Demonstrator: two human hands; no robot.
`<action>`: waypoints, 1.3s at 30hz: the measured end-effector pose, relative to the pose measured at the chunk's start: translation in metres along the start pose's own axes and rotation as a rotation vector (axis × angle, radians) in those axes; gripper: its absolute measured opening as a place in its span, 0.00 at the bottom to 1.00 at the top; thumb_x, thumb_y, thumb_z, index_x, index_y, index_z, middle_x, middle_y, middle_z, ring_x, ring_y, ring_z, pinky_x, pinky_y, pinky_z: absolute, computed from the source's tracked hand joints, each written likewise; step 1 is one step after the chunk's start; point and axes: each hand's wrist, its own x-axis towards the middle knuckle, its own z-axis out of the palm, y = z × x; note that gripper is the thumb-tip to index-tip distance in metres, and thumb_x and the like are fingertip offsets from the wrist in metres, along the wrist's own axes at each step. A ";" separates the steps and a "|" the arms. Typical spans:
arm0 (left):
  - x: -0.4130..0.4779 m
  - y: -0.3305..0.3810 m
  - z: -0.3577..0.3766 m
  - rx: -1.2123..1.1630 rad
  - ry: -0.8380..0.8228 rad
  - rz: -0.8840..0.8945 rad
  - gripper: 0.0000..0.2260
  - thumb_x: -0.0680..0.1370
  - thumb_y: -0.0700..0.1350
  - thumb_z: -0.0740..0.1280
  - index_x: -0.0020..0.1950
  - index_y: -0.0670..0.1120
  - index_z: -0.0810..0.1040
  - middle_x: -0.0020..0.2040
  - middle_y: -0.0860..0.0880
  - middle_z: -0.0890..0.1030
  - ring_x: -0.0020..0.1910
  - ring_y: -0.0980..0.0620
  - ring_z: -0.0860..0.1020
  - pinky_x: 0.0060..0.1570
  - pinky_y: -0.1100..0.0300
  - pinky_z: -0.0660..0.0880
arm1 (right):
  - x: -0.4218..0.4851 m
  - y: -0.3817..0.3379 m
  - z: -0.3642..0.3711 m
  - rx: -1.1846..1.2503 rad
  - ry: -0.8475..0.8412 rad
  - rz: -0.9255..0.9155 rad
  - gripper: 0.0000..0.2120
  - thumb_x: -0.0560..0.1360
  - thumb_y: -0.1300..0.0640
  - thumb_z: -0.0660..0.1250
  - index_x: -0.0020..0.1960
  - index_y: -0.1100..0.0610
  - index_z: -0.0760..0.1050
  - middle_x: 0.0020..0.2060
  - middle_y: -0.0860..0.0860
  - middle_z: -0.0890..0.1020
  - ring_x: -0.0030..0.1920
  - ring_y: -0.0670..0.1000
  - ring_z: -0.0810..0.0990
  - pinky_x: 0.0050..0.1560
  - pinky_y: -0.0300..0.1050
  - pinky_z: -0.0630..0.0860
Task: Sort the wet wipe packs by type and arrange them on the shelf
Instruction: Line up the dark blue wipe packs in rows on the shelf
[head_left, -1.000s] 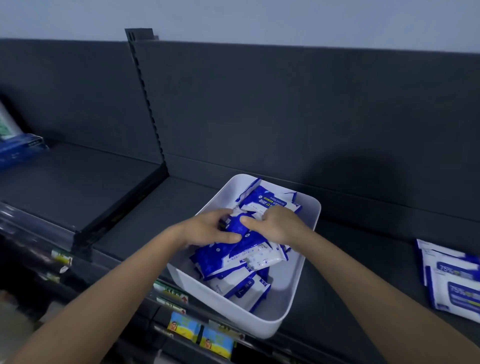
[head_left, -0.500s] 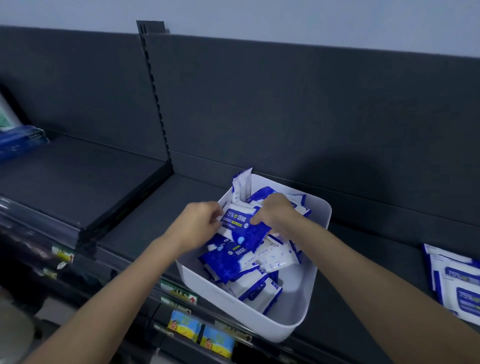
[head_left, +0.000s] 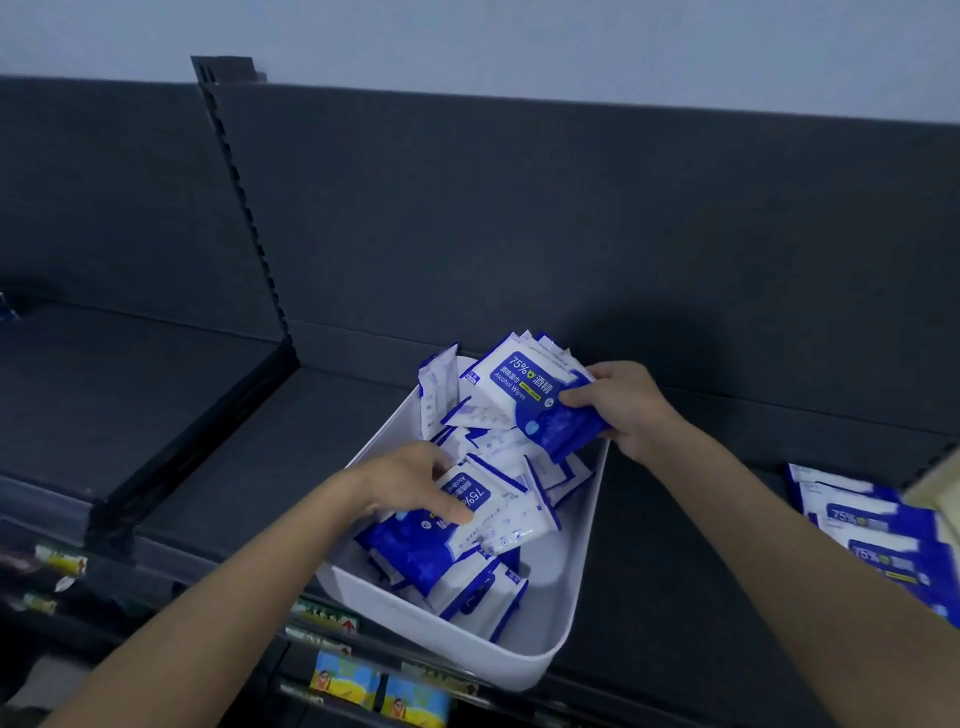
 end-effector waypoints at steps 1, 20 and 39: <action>0.000 0.000 0.000 -0.039 -0.003 0.002 0.15 0.70 0.41 0.76 0.55 0.41 0.79 0.49 0.47 0.84 0.45 0.51 0.84 0.41 0.60 0.80 | -0.001 0.002 -0.003 0.031 0.000 0.000 0.07 0.73 0.68 0.69 0.49 0.60 0.77 0.44 0.56 0.83 0.44 0.55 0.84 0.49 0.54 0.81; 0.013 0.124 0.072 -0.414 0.714 0.252 0.12 0.73 0.37 0.70 0.48 0.47 0.67 0.44 0.50 0.79 0.45 0.48 0.81 0.48 0.48 0.79 | -0.044 0.041 -0.141 0.141 -0.051 -0.254 0.18 0.73 0.69 0.68 0.61 0.58 0.75 0.53 0.54 0.84 0.52 0.54 0.84 0.52 0.53 0.81; 0.078 0.134 0.248 -0.981 0.395 -0.112 0.08 0.78 0.32 0.57 0.55 0.42 0.64 0.44 0.41 0.79 0.40 0.45 0.81 0.42 0.50 0.80 | -0.049 0.169 -0.238 -0.096 -0.046 0.065 0.16 0.73 0.65 0.70 0.59 0.55 0.75 0.51 0.50 0.83 0.50 0.50 0.83 0.49 0.50 0.81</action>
